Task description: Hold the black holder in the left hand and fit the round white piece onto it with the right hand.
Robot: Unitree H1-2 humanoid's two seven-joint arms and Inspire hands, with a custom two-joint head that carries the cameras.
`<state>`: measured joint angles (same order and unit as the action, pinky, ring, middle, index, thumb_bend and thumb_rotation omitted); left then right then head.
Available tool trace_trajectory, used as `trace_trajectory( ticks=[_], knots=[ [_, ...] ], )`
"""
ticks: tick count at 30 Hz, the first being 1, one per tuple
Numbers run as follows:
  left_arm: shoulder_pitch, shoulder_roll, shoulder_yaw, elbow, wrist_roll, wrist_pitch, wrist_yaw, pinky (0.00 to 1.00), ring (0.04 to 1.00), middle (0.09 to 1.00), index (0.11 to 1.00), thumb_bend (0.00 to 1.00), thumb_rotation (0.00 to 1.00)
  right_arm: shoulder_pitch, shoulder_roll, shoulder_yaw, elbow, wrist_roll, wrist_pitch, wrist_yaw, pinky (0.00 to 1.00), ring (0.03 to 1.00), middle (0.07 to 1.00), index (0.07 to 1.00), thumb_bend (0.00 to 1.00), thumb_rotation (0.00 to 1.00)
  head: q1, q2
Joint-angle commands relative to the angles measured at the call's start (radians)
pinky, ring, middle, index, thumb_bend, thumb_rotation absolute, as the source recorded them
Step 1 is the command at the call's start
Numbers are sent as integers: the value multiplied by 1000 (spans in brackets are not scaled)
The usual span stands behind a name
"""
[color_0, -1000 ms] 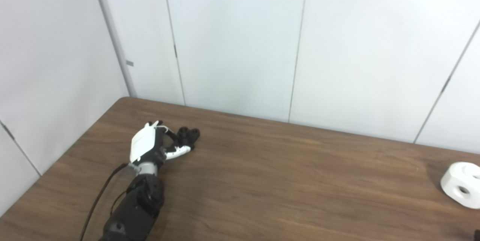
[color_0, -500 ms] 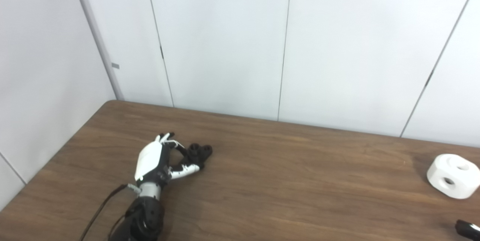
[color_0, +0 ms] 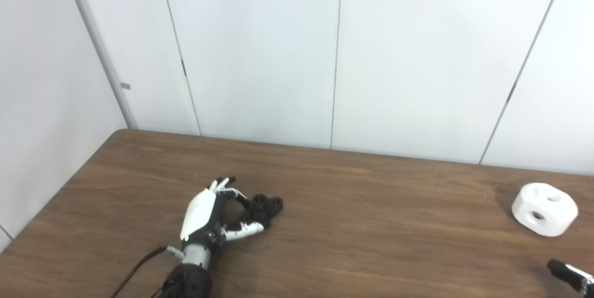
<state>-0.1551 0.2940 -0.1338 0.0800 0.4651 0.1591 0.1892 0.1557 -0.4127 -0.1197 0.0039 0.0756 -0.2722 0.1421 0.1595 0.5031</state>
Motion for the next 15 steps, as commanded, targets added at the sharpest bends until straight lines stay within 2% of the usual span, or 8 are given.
trace_trajectory(
  ticks=[1,10,15],
  knots=[
    [11,-10,-10,-44,-21,-13,-43,1000,1000,953,482,519,40,30,38,43,-1,-24,47,16,991,991,957,861,937,607,-13,9],
    [93,-45,-44,-142,-1,-41,-95,1000,1000,936,481,519,41,48,65,57,-104,-57,108,-9,1000,998,956,846,874,569,-69,30],
    [135,-58,-83,-201,33,-69,-112,1000,1000,935,481,519,42,56,94,49,-175,-17,191,-19,1000,1000,971,862,827,512,-92,38]
  ],
)
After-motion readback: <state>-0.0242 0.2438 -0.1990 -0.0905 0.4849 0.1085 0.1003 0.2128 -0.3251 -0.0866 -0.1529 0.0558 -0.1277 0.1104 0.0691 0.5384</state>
